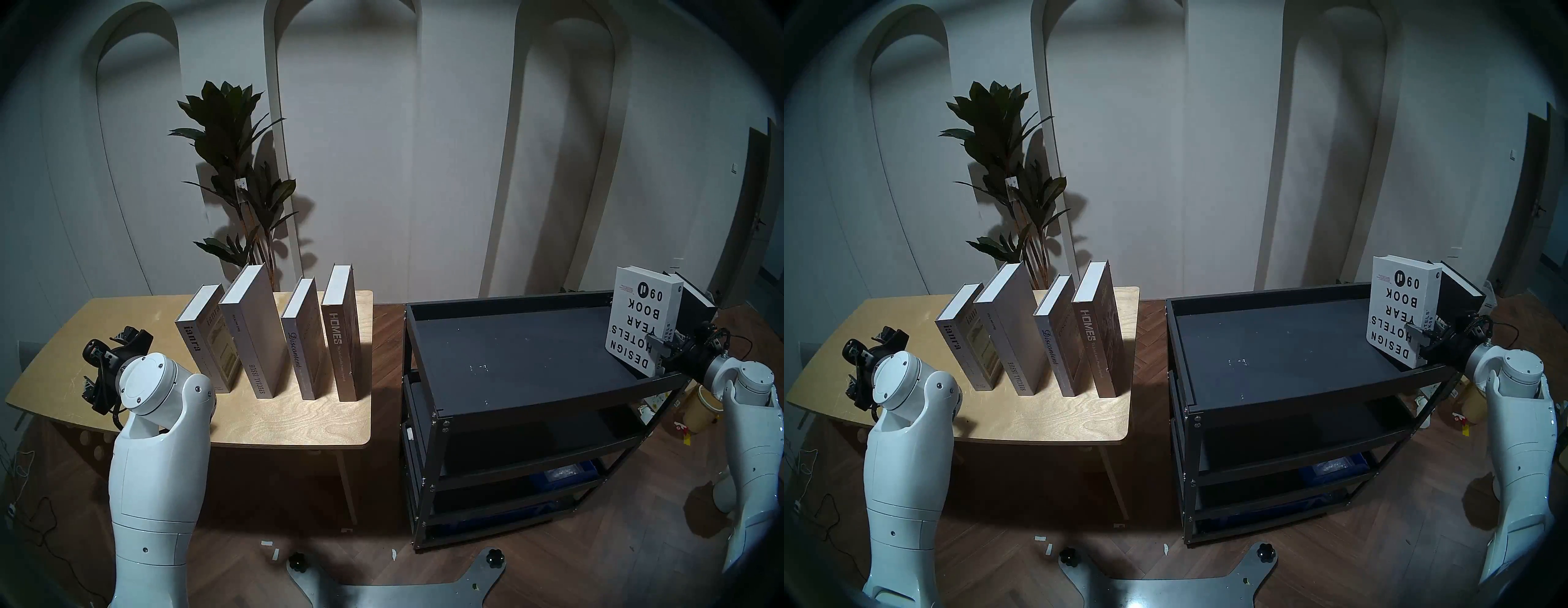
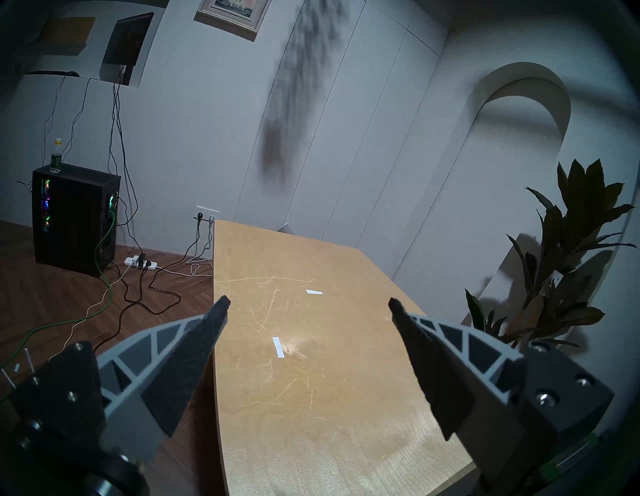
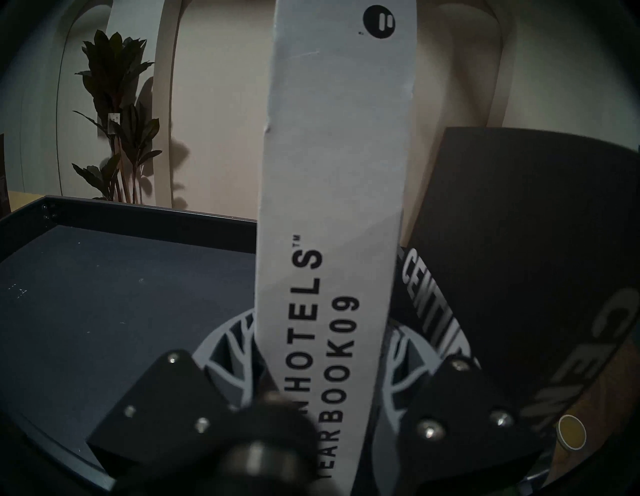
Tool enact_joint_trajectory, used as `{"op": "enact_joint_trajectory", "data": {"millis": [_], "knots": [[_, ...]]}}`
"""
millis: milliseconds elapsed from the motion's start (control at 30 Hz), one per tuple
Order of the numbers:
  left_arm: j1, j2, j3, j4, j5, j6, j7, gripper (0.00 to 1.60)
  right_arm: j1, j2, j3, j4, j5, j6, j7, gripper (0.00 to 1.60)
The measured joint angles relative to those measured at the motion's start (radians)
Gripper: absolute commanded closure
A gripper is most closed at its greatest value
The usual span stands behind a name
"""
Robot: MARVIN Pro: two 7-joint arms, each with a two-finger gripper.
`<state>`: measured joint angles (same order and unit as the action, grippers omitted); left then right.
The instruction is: Move the books from the display table onto the shelf, standing them upright with spines facing out and tallest at one end
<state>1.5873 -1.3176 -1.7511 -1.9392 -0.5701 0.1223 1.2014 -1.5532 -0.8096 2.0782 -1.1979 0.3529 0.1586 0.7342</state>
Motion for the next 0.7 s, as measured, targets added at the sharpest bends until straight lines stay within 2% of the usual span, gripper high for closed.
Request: {"op": "enact_joint_trajectory", "data": {"millis": [167,500,567,667,700], "knots": [[0.000,-0.001,0.013,0.001,0.003,-0.005,0.001,0.00,-0.036,0.001,0.028,0.013,0.001,-0.014,0.018,1.60],[0.001,-0.001,0.021,0.000,0.006,-0.017,0.005,0.00,-0.070,-0.004,0.042,0.003,-0.007,-0.021,0.025,1.60],[0.002,-0.001,0.019,0.000,0.006,-0.019,0.005,0.00,-0.072,-0.006,0.042,0.000,-0.009,-0.021,0.022,1.02],[0.003,0.000,0.014,0.000,0.006,-0.020,0.007,0.00,-0.075,-0.013,0.042,-0.007,-0.014,-0.021,0.010,0.00],[0.003,0.000,0.013,0.000,0.006,-0.020,0.008,0.00,-0.076,-0.016,0.042,-0.009,-0.015,-0.021,0.007,0.00]]}}
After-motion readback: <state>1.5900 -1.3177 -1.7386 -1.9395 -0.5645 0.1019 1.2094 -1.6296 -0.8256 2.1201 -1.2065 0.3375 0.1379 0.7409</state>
